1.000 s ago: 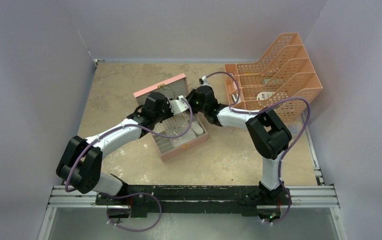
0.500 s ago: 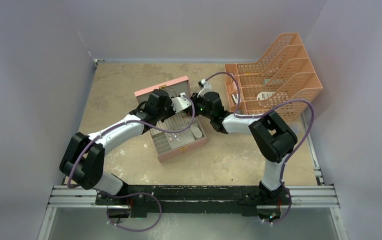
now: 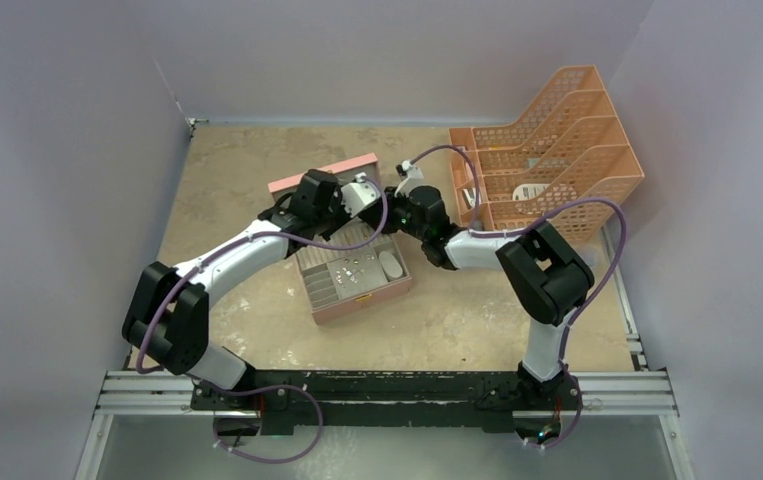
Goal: Organize the mixed jewelry
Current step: Place the jewelry in the jewelry box.
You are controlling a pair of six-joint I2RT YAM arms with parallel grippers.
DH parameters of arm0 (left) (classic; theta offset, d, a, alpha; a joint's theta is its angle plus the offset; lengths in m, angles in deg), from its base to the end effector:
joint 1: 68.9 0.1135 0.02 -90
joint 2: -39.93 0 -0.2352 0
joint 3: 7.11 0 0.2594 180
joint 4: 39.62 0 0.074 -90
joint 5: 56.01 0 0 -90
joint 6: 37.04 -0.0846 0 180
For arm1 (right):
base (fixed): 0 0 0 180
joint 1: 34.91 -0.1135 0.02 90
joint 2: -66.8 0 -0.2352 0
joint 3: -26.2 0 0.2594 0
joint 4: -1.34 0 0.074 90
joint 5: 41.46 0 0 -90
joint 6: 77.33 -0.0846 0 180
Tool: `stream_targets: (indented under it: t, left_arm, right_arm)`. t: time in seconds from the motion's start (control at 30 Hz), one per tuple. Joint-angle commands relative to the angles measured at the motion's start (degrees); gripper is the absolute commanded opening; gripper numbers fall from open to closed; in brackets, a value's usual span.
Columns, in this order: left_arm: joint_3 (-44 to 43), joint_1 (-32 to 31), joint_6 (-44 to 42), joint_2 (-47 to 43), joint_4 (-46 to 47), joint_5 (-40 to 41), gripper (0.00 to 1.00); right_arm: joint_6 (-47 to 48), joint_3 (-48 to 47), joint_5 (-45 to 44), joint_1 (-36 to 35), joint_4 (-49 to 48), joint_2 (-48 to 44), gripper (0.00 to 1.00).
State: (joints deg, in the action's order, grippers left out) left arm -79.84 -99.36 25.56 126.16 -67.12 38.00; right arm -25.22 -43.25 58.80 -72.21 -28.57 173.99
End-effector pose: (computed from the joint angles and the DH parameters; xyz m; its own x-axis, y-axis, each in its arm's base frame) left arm 0.3274 -0.1857 0.1837 -0.2903 0.7033 -0.6489 0.6688 0.6341 0.3880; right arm 0.3492 0.2849 0.1580 -0.5379 0.3499 -0.7669 -0.5148 0.5841 0.6276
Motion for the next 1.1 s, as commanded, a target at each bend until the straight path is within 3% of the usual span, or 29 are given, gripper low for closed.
stream_targets:
  t: [0.0,0.37,0.77,0.93,1.07]
  left_arm:
    - [-3.8,1.7,1.8,-0.2,3.4,4.2,0.25]
    - [-6.4,1.8,4.5,2.3,2.7,8.9,0.18]
    - [-6.8,1.8,5.0,1.7,-0.2,7.8,0.23]
    - [-8.7,1.7,5.9,1.6,-1.2,6.8,0.25]
    - [-9.8,1.7,7.0,0.6,-2.7,5.1,0.27]
  right_arm:
    - [3.0,1.2,8.7,-1.4,-8.2,-4.0,0.0]
    - [12.4,4.5,8.5,-1.4,-13.5,-6.7,0.0]
    - [-7.7,6.0,5.5,0.0,-22.2,-9.3,0.02]
    - [-9.3,4.6,1.6,0.3,-14.6,-9.6,0.2]
    - [-10.5,5.6,-1.7,0.2,-10.9,-10.4,0.23]
